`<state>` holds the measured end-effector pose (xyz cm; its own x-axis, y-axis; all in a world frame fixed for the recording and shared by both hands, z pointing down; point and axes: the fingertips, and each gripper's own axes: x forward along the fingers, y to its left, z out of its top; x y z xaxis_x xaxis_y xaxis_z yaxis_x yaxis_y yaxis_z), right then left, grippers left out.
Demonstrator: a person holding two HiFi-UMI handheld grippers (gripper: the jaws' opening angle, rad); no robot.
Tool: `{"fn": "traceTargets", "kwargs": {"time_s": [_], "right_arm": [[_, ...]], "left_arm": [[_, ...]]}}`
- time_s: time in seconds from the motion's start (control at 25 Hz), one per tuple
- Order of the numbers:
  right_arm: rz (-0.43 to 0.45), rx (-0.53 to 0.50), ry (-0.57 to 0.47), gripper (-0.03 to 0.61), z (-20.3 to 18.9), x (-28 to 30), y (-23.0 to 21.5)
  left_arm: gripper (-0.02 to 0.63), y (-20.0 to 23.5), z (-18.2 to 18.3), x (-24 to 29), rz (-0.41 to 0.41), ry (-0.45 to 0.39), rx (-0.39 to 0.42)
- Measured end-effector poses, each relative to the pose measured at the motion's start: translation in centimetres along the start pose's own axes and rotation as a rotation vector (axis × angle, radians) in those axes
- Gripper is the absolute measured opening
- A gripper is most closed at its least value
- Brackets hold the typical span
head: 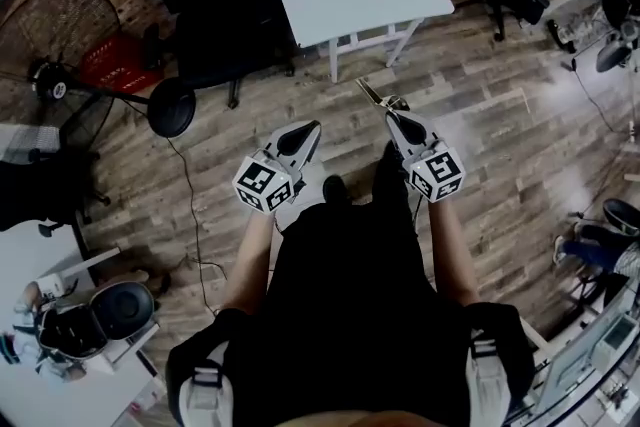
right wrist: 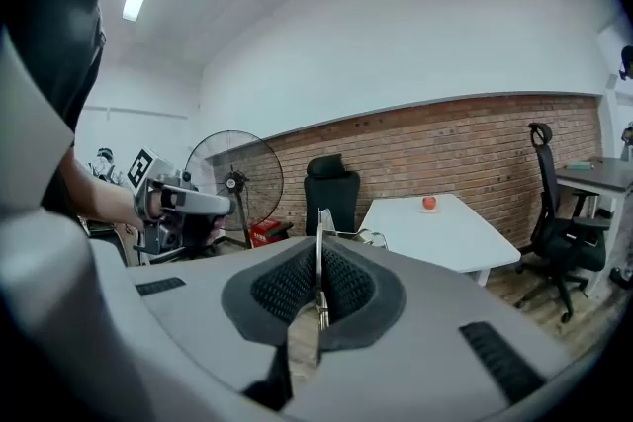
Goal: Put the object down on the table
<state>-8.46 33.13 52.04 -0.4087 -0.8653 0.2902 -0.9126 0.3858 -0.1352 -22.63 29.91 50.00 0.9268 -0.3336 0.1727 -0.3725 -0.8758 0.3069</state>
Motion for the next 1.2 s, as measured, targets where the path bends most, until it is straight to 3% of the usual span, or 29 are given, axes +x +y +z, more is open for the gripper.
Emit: {"fn": "traceTargets", "kwargs": {"time_s": [0.56, 1.2], "right_arm": [[-0.041, -0.016, 0.003, -0.001, 0.0, -2.2, 1.8], [-0.032, -0.016, 0.002, 0.0, 0.7, -1.4, -1.6]], "left_arm": [[0.021, -1.4, -0.4, -1.7, -0.036, -0.013, -0.008], [0.021, -0.7, 1.0, 1.1, -0.023, 0.002, -0.008]]}}
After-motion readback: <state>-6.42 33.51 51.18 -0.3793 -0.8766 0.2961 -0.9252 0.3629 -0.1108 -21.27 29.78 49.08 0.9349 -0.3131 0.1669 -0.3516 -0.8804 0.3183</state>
